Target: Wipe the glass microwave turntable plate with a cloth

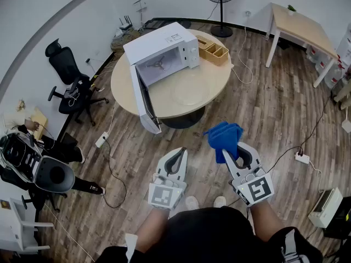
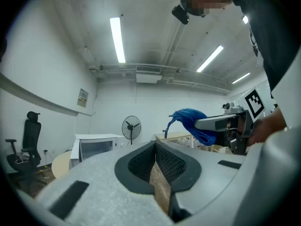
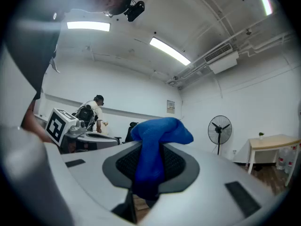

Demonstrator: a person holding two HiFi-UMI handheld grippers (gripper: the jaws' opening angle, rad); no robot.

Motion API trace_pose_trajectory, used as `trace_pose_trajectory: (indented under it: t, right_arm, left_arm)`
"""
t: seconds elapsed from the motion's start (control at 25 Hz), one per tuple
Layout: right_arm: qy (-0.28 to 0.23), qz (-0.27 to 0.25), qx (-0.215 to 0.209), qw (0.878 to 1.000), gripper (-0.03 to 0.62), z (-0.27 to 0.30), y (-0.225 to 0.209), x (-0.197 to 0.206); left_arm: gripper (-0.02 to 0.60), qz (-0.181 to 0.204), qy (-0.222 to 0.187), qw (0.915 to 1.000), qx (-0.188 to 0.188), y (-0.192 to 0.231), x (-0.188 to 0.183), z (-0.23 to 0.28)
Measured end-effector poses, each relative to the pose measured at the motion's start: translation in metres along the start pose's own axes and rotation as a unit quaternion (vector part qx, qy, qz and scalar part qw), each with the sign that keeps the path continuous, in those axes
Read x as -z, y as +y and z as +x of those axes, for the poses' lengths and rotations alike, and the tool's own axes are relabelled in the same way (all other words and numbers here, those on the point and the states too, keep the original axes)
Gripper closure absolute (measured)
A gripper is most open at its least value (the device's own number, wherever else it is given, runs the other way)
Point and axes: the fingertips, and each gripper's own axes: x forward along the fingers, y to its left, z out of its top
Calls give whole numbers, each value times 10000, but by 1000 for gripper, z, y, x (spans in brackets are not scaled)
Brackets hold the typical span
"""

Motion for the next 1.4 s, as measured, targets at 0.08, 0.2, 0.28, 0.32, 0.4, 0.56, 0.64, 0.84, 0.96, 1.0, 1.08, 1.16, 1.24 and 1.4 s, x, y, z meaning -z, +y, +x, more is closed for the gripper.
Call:
trace_pose_trajectory:
  t: [0.08,0.2,0.28,0.32,0.4,0.56,0.64,0.84,0.96,1.0,1.08,1.16,1.24,1.4]
  right_arm:
    - [9,-1,10,10000,515,-1,1,-1]
    - [22,-25,21,10000,516,0,4,-2]
    - [20,-52,37,10000,516,2,7,-3]
    - [8,-73,46,10000,516,3,9,-4]
    - [-74,-128,66,9999,513,5,14,-8]
    - [-430,-160,121,9989,503,7,28,-28]
    - [-565,-212,198,9980,503,9,35,-38]
    - [-595,-242,400,9971,502,15,48,-40]
    - [-518,-220,433,9975,503,22,48,-35]
    - [-503,-217,428,9976,502,25,48,-34]
    - [-512,-198,417,9976,502,31,44,-32]
    - [-537,-173,408,9976,502,38,35,-31]
    - [-542,-168,383,9977,502,47,24,-31]
    - [-526,-188,302,9980,503,67,-8,-28]
  left_arm:
    - [575,0,-3,10000,-9,0,-2,0]
    - [575,32,-41,10000,-18,2,-5,-2]
    - [575,56,-71,10000,-28,5,-7,-5]
    - [575,53,-90,9999,-32,7,-8,-6]
    - [575,55,-146,9999,-21,11,-11,-9]
    - [575,140,-272,9995,30,23,-17,-18]
    - [575,165,-325,9993,55,31,-19,-23]
    - [575,306,-467,9984,61,47,-29,-29]
    - [575,368,-592,9976,45,52,-38,-26]
    - [575,375,-604,9975,48,54,-39,-24]
    - [575,380,-603,9974,69,57,-38,-19]
    - [575,395,-612,9973,94,61,-38,-9]
    - [575,365,-619,9974,95,65,-38,4]
    - [575,295,-543,9981,37,72,-34,42]
